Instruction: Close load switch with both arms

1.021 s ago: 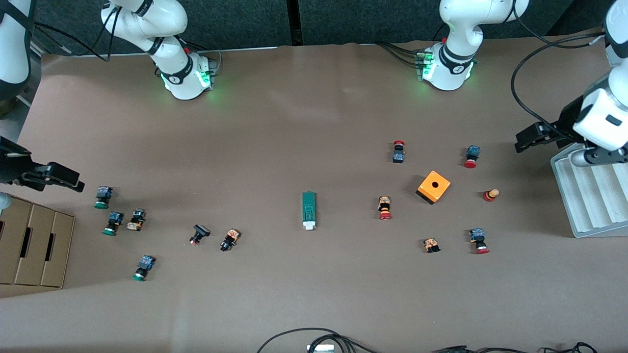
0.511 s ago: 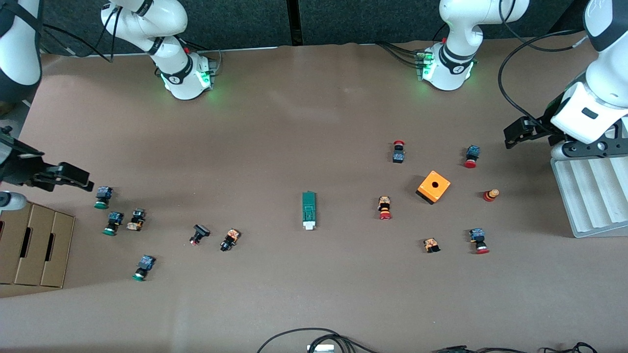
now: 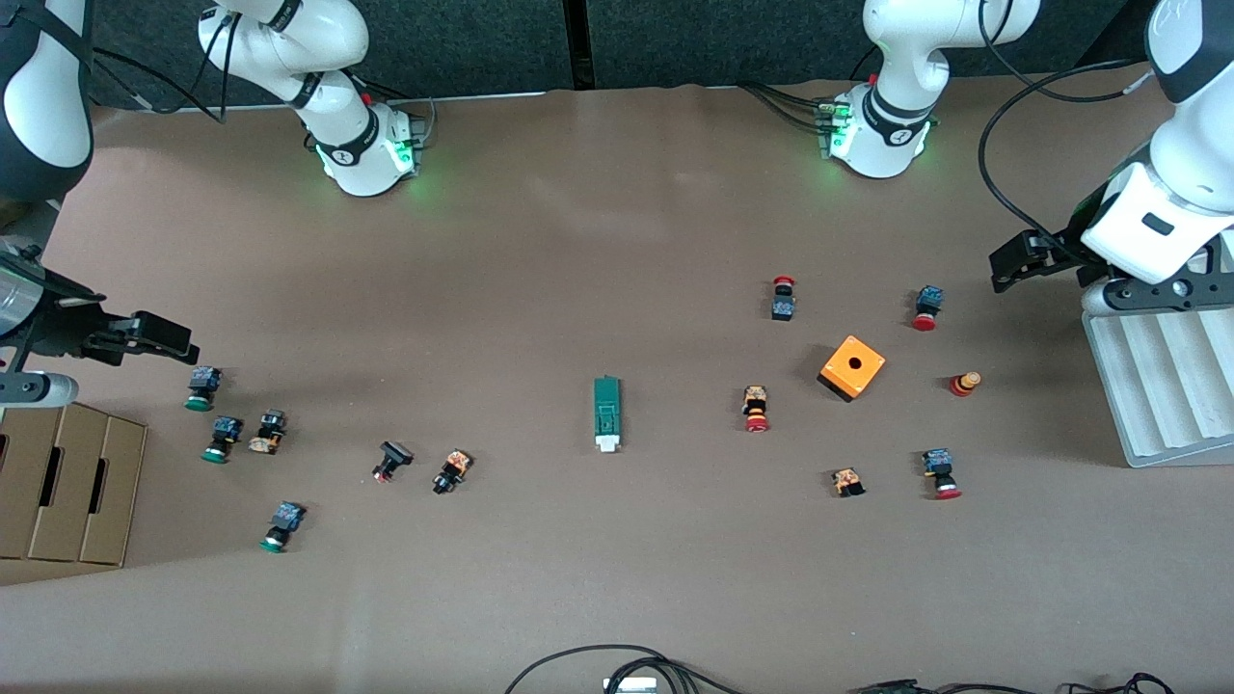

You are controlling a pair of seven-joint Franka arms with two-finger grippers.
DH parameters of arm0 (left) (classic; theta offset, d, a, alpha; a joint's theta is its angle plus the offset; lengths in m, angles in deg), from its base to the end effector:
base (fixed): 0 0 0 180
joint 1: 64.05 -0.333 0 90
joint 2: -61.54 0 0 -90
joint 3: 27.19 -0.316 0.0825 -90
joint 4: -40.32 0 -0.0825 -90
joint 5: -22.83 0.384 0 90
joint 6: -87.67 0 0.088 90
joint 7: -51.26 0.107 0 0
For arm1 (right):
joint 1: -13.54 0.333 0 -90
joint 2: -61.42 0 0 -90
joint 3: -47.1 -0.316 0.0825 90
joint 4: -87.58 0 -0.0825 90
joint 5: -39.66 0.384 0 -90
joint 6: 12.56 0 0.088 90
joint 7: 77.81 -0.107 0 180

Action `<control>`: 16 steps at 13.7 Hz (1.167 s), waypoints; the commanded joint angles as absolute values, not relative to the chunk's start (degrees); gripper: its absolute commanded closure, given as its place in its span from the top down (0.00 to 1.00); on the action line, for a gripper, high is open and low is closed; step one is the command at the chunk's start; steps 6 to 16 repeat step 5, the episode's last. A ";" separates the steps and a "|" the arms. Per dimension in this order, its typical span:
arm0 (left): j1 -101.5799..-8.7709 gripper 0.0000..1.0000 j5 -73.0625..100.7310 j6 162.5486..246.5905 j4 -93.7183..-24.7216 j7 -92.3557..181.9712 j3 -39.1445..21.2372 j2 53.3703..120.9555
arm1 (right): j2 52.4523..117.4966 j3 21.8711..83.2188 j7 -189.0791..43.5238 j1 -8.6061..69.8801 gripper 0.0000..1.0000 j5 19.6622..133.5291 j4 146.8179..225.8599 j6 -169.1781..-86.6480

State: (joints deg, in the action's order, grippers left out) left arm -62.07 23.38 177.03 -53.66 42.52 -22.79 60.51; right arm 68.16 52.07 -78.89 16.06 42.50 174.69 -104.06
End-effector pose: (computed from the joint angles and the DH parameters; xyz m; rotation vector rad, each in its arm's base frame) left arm 0.5424 -0.0600 0.6007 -3.1204 -0.0641 0.0948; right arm 0.5909 -0.0172 0.5835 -3.0996 0.0985 0.0622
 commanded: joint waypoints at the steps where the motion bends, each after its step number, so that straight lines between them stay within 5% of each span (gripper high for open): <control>1: -61.94 1.00 23.97 177.67 -54.34 42.73 -22.88 59.87 | 67.66 52.11 -79.04 15.91 1.00 42.12 174.86 -103.26; 16: -61.85 1.00 23.97 177.67 -54.34 42.73 -22.88 59.87 | 67.66 52.02 -78.69 16.00 1.00 42.30 174.86 -103.26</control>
